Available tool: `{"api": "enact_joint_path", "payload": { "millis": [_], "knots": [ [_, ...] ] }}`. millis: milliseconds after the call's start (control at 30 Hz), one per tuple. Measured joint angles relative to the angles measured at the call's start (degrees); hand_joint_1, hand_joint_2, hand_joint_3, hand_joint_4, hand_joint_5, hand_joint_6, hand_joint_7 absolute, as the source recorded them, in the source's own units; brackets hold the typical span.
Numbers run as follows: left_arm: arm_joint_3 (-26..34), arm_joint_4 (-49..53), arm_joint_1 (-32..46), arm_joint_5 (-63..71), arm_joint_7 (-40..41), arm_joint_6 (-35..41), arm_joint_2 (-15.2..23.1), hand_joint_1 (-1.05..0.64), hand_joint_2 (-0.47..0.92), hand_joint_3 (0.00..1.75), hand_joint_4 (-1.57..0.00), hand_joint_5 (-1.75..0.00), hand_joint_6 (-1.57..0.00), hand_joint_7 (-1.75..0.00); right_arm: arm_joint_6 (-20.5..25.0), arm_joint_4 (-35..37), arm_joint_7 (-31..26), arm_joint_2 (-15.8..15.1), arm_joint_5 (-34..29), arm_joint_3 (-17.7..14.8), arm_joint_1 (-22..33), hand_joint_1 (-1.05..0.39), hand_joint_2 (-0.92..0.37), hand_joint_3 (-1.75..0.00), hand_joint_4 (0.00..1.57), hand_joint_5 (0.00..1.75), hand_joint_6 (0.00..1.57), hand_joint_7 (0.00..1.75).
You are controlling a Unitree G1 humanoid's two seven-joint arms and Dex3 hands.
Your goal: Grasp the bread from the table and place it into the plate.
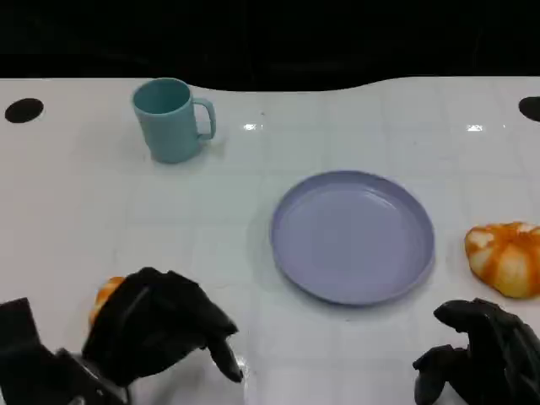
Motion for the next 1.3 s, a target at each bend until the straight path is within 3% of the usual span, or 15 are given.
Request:
{"api": "enact_joint_path", "payload": {
  "millis": [33, 100, 333, 433, 667, 900, 933, 1000, 1133, 1300],
  "knots": [
    [-0.2, -0.5, 0.0, 1.3, 0.7, -1.7, 1.0, -1.05, 0.92, 0.18, -1.01, -0.74, -1.05, 0.0, 0.0, 0.0, 0.0, 0.0, 0.0, 0.0, 0.0, -0.59, -0.92, -0.31, 1.57, 0.6, 1.57, 0.23],
    [-0.8, -2.0, 0.2, 4.7, 2.6, -3.5, 2.9, -1.05, 0.92, 0.16, -0.76, -0.94, -0.88, 0.0, 0.0, 0.0, 0.0, 0.0, 0.0, 0.0, 0.0, -0.58, -0.92, -0.31, 1.57, 0.59, 1.57, 0.22],
    [-2.2, -9.3, 1.2, 14.7, 9.3, -6.3, 9.9, -1.05, 0.92, 0.15, -0.17, -1.47, -0.54, 0.0, 0.0, 0.0, 0.0, 0.0, 0.1, 0.0, -0.2, -0.58, -0.92, -0.3, 1.57, 0.59, 1.57, 0.21],
    [-2.7, -12.8, 2.6, 22.8, 14.1, -8.1, 12.8, -1.05, 0.92, 0.21, -0.03, -1.52, -0.38, 0.0, 0.1, 0.0, -0.1, 0.1, 0.2, 0.0, -0.2, -0.58, -0.92, -0.3, 1.57, 0.6, 1.57, 0.21],
    [-3.7, -22.5, 5.6, 42.5, 23.0, -8.1, 19.6, -1.05, 0.92, 0.28, 0.0, -1.31, -0.04, 0.0, 0.1, 0.0, -0.3, 0.1, 0.2, 0.1, -0.2, -0.58, -0.92, -0.33, 1.57, 0.59, 1.57, 0.2],
    [-6.3, -28.5, 6.4, 57.8, 27.8, -3.8, 23.2, -1.05, 0.92, 0.21, 0.0, -1.36, -0.08, -0.07, 0.1, -0.1, -0.9, 0.2, 0.2, 0.1, -0.2, -0.59, -0.92, -0.33, 1.57, 0.61, 1.57, 0.23],
    [-7.0, -28.6, 6.3, 60.6, 29.2, -3.3, 23.6, -1.05, 0.92, 0.2, 0.0, -1.43, -0.03, -0.31, 0.2, -0.3, -1.1, 0.2, 0.2, 0.1, -0.1, -0.59, -0.92, -0.34, 1.57, 0.62, 1.57, 0.24],
    [-8.2, -28.6, 6.1, 65.3, 31.4, -2.2, 24.0, -1.05, 0.92, 0.17, 0.0, -1.48, -0.01, -0.53, 0.2, -0.9, -1.3, 0.2, 0.2, 0.3, -0.1, -0.59, -0.92, -0.34, 1.57, 0.62, 1.57, 0.25],
    [-10.6, -28.5, 5.5, 72.2, 33.3, 1.2, 24.5, -1.05, 0.92, 0.11, 0.0, -1.5, 0.0, -0.74, 0.2, -1.3, -1.4, 0.2, 0.1, 0.7, 0.0, -0.59, -0.92, -0.34, 1.57, 0.63, 1.57, 0.26],
    [-13.3, -27.2, 4.0, 76.9, 34.3, 4.8, 24.9, -1.05, 0.86, 0.06, 0.0, -1.49, 0.0, -0.81, 0.2, -1.9, -2.0, 0.3, 0.1, 1.1, 0.3, -0.6, -0.92, -0.34, 1.57, 0.63, 1.57, 0.25]
  ]
}}
